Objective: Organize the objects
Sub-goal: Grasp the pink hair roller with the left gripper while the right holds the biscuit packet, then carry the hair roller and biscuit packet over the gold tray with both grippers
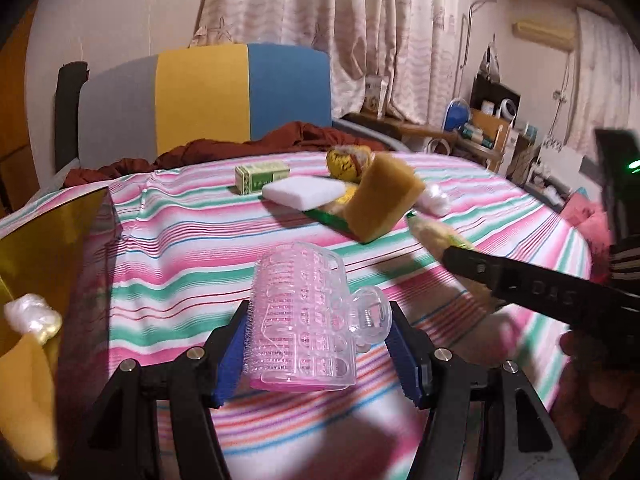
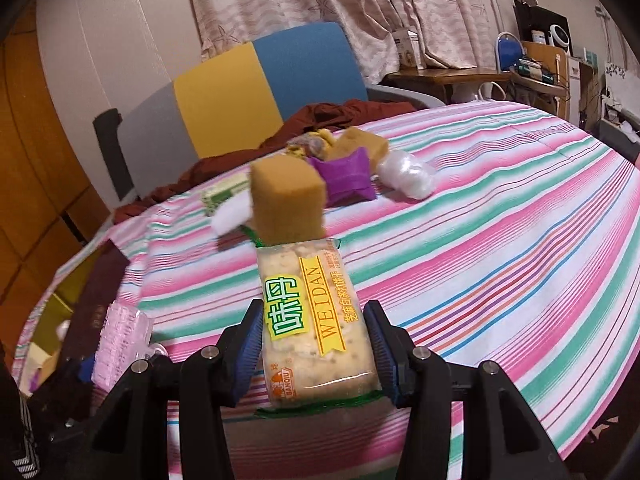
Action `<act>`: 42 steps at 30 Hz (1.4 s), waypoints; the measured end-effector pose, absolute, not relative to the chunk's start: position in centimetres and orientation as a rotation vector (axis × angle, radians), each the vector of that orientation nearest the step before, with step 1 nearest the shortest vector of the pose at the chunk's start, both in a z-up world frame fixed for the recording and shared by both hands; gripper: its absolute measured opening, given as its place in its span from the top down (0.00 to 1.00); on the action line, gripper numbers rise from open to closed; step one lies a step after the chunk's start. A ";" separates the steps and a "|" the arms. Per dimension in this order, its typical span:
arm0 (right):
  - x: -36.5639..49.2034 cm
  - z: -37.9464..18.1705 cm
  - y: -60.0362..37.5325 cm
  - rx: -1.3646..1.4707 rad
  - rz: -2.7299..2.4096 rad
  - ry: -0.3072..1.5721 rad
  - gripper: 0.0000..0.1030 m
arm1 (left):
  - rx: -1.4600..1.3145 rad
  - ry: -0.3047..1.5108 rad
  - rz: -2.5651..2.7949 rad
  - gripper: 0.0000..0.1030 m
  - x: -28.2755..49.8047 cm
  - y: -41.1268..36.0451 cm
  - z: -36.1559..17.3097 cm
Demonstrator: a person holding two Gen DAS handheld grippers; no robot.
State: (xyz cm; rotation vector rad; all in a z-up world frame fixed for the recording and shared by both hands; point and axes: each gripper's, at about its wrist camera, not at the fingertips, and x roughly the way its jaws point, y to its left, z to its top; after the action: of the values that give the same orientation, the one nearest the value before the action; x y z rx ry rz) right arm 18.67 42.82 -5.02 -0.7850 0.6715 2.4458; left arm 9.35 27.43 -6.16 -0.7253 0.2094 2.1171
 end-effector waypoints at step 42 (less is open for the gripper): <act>8.0 1.2 23.4 -0.987 2.945 0.518 0.51 | -1.135 -0.336 2.487 0.17 -5.7 5.6 -4.3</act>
State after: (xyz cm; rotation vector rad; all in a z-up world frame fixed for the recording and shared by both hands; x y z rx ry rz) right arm 7.99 23.37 1.16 -0.9866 0.5179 2.9452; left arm -5.68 5.63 -4.28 -1.1351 -0.3356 2.4869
